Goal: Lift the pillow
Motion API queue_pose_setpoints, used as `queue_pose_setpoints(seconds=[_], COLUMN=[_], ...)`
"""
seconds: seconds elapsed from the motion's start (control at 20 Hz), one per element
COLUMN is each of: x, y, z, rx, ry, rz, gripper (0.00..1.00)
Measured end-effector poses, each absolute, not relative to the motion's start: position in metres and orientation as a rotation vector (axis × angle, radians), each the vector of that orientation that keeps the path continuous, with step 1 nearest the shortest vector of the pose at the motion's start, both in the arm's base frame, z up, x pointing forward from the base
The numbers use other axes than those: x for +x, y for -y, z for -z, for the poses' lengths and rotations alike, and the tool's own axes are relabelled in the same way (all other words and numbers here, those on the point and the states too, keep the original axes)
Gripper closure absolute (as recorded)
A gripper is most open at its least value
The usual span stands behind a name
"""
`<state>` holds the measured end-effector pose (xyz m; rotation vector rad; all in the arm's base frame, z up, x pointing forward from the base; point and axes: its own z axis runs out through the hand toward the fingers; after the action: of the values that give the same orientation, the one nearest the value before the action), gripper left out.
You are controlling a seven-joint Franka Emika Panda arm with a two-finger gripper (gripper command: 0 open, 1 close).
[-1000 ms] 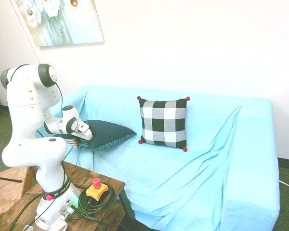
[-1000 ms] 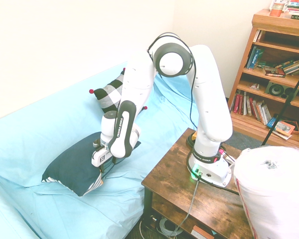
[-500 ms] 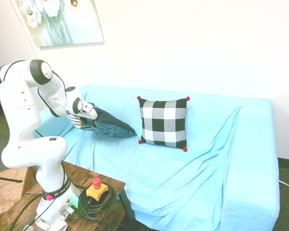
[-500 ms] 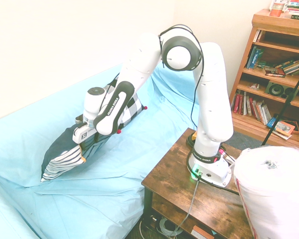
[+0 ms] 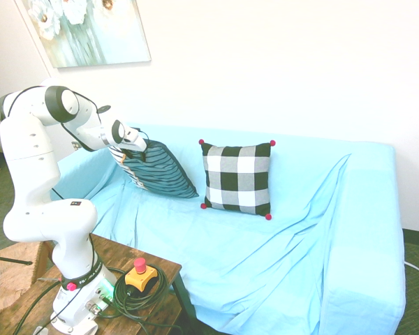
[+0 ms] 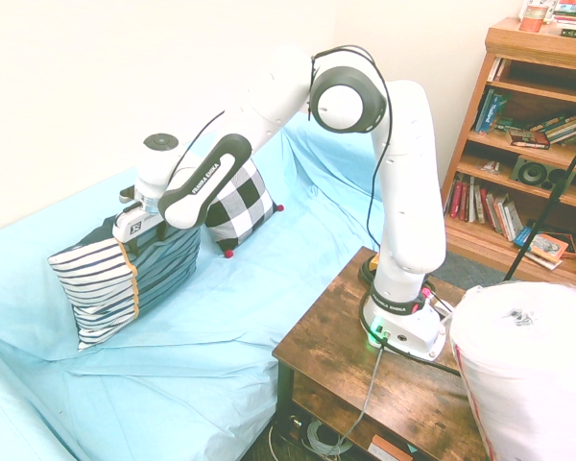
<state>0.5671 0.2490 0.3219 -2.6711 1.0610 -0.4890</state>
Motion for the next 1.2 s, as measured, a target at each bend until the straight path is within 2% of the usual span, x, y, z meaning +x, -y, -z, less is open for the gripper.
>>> queue_pose_setpoints(seconds=[0.4, 0.85, 1.2], x=[0.627, 0.682, 0.701], y=[-0.254, -0.251, -0.272], z=[-0.363, -0.351, -0.376], rx=[-2.636, -2.625, -2.615], ry=[-1.111, -1.160, -1.141], rz=[0.560, 0.572, 0.602], gripper=[0.00, 0.00, 0.00])
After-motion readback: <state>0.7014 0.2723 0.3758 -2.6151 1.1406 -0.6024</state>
